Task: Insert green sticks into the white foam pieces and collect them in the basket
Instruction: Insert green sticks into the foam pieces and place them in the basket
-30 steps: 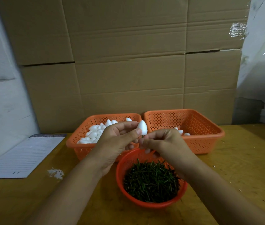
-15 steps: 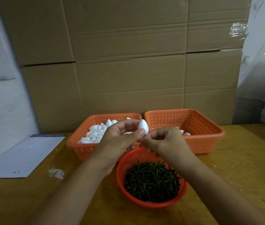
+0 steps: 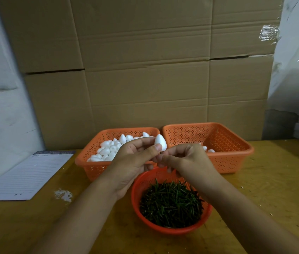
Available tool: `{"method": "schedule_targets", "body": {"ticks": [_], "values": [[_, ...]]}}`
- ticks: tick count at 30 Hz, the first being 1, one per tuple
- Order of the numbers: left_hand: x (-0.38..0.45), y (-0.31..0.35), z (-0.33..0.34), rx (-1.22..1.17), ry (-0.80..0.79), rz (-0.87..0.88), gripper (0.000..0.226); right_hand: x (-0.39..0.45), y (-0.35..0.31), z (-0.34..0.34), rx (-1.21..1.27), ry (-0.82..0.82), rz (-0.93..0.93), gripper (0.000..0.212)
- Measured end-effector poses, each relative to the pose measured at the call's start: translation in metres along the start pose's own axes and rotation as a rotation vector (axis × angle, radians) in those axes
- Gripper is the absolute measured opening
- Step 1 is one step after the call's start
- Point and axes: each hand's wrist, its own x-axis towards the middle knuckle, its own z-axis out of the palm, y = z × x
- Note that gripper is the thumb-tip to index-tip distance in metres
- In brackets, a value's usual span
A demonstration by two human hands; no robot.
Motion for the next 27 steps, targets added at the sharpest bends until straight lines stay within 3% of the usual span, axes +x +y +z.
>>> {"method": "schedule_targets", "body": {"ticks": [12,20,24,27], "values": [[-0.0003,0.0000,0.0028,-0.032,0.056,0.004,0.046,0.0017,-0.0008,0.0028,-0.072,0.122,0.031,0.015],[0.0005,0.0000,0.0003,-0.020,0.047,-0.013,0.049,0.0002,-0.0005,0.0001,-0.028,0.051,0.012,0.015],[0.0013,-0.0001,-0.0018,-0.063,0.064,-0.024,0.032,0.0014,-0.0002,-0.0012,-0.037,0.020,0.012,0.020],[0.0018,0.0019,-0.0036,-0.080,0.067,-0.042,0.040,0.0019,-0.0003,-0.0046,-0.065,-0.028,0.029,0.020]]}}
